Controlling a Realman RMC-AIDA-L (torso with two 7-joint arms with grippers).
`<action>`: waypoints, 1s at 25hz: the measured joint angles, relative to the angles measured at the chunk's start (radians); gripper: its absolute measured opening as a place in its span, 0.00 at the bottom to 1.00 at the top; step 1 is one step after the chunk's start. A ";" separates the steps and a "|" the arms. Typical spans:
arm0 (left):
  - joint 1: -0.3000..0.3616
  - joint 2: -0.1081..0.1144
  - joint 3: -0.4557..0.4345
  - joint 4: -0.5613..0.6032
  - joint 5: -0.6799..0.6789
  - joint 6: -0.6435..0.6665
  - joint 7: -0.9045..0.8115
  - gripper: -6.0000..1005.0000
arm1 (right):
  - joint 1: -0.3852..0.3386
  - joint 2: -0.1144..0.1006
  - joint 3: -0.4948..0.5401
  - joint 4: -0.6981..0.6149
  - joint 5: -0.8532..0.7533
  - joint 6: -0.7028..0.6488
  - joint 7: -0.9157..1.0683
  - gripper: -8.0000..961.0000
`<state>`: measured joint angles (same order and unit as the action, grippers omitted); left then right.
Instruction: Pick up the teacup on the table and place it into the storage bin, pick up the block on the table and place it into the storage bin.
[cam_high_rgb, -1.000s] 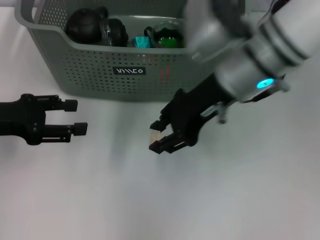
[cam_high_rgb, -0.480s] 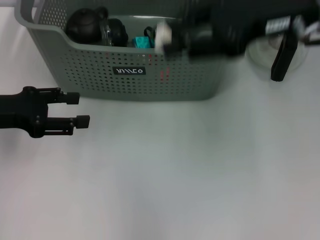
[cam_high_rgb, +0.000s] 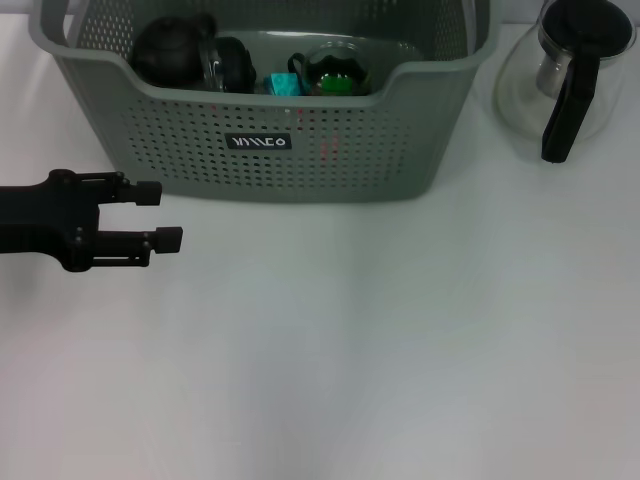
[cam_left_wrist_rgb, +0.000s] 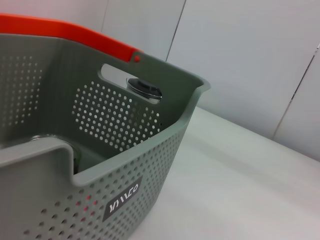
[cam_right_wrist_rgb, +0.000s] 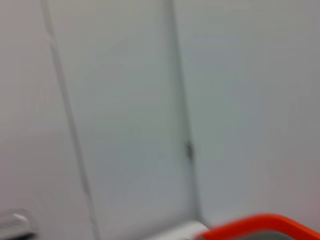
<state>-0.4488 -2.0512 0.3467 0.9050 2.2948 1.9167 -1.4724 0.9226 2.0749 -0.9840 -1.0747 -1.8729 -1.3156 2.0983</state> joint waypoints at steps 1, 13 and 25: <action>0.001 0.000 0.000 0.000 0.000 0.000 0.000 0.75 | 0.037 -0.004 -0.018 -0.002 -0.081 0.033 0.053 0.53; -0.004 -0.004 0.000 0.000 0.000 0.000 -0.002 0.75 | 0.336 0.029 -0.251 0.361 -0.646 0.364 0.306 0.55; -0.007 -0.006 0.000 0.000 0.000 0.002 -0.006 0.75 | 0.360 0.029 -0.320 0.475 -0.625 0.472 0.301 0.58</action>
<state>-0.4554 -2.0573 0.3467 0.9050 2.2949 1.9185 -1.4787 1.2827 2.1034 -1.3037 -0.5996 -2.4980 -0.8438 2.3993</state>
